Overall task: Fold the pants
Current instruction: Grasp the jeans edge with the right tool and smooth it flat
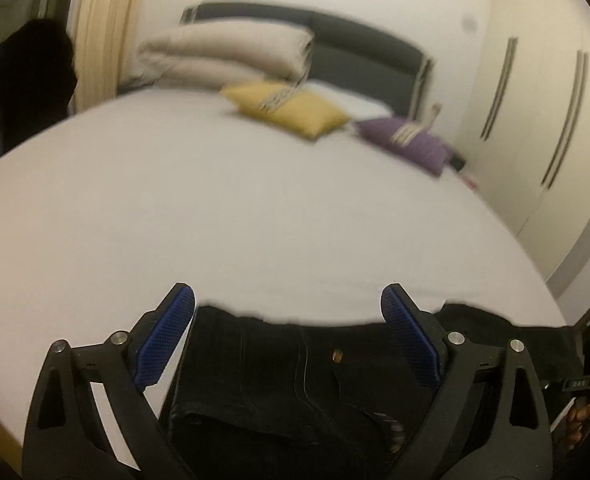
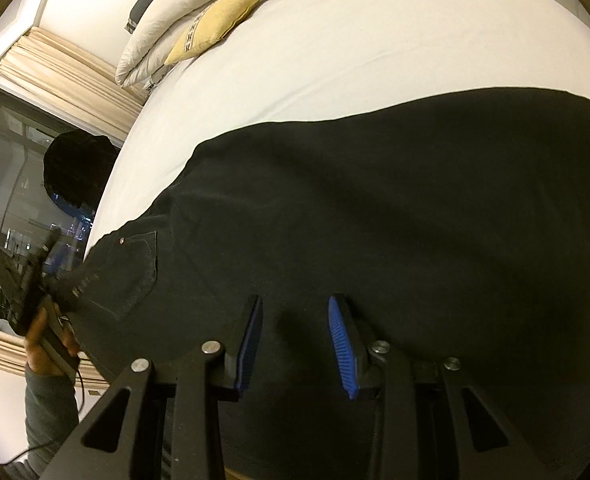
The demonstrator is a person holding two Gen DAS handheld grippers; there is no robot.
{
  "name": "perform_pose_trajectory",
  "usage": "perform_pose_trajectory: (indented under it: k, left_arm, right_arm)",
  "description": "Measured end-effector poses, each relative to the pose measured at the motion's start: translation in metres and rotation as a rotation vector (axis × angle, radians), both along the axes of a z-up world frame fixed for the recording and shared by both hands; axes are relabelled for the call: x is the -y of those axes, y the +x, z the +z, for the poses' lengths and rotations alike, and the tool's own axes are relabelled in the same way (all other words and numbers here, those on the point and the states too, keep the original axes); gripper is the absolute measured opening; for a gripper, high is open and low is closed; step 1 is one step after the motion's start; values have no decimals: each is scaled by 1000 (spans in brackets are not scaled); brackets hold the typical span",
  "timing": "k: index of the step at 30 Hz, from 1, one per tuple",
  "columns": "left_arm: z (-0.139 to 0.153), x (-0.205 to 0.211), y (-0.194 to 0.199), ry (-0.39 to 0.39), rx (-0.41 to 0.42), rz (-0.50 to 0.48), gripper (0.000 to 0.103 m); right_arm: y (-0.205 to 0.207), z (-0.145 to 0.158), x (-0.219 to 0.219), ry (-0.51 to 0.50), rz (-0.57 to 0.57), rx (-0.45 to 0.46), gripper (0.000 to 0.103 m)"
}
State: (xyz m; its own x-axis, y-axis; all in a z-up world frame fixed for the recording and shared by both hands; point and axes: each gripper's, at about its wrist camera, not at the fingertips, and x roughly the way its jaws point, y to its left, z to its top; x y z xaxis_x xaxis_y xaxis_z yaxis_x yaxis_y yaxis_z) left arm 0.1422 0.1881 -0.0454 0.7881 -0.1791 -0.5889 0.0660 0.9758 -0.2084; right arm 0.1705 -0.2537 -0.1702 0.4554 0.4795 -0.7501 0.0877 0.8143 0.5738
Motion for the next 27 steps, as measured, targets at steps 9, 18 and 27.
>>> perform_pose_trajectory:
  k: [9,18,27]
  left_arm:
    - [-100,-31,-7,3,-241,23,94]
    - [-100,-26,-26,190,-232,104,94]
    - [-47,36,-28,284,-116,-22,96]
  right_arm:
    - [-3,1,0,-4,13,8,37]
    - [3,28,-16,-15,57,50,37]
    - [1,-18,-40,163,146,25,25]
